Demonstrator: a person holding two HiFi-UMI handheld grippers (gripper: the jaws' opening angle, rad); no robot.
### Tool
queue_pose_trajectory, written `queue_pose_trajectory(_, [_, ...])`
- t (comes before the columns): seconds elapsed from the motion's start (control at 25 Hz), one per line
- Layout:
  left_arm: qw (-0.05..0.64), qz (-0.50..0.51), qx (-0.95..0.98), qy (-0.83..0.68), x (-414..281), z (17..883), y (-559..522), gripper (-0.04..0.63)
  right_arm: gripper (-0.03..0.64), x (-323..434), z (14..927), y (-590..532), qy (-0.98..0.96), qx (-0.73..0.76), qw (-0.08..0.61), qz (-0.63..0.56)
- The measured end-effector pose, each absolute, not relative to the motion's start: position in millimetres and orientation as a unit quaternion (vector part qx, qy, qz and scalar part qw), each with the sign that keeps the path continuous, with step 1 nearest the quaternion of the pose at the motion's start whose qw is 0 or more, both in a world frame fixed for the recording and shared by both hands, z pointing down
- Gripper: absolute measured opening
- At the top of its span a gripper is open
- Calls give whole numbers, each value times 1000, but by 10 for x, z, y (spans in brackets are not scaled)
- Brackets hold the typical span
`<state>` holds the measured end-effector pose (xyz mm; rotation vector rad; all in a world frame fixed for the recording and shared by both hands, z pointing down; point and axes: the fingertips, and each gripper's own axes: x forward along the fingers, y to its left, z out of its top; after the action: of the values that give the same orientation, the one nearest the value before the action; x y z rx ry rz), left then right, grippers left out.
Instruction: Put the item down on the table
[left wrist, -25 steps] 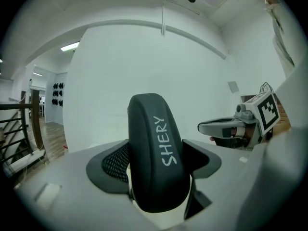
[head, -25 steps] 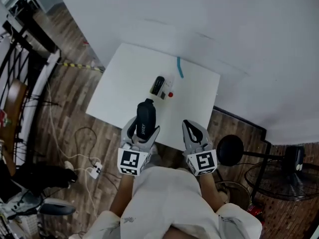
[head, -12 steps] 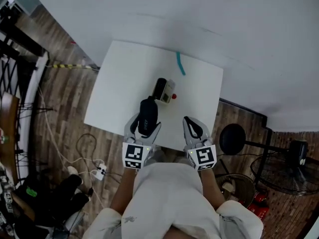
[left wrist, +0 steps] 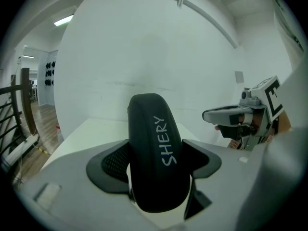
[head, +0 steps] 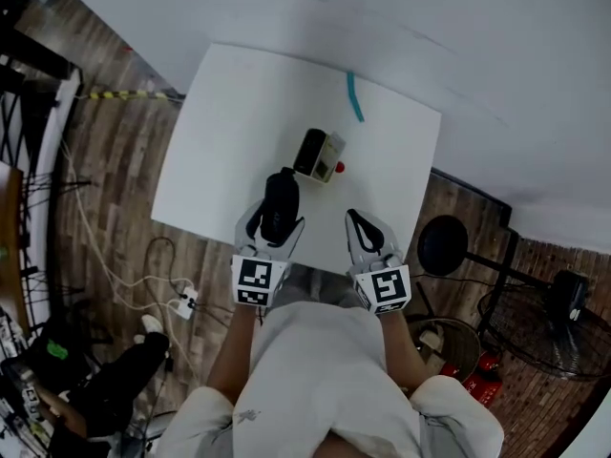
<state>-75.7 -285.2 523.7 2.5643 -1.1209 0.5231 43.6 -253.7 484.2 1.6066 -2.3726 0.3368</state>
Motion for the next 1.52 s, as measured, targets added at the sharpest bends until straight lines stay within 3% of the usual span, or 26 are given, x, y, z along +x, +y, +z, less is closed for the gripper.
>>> queue_pose_trajectory(1.52, [210,265,835,-433,-791,6218,-2733,359,3,294,5693,-2699,-861,448,169,174])
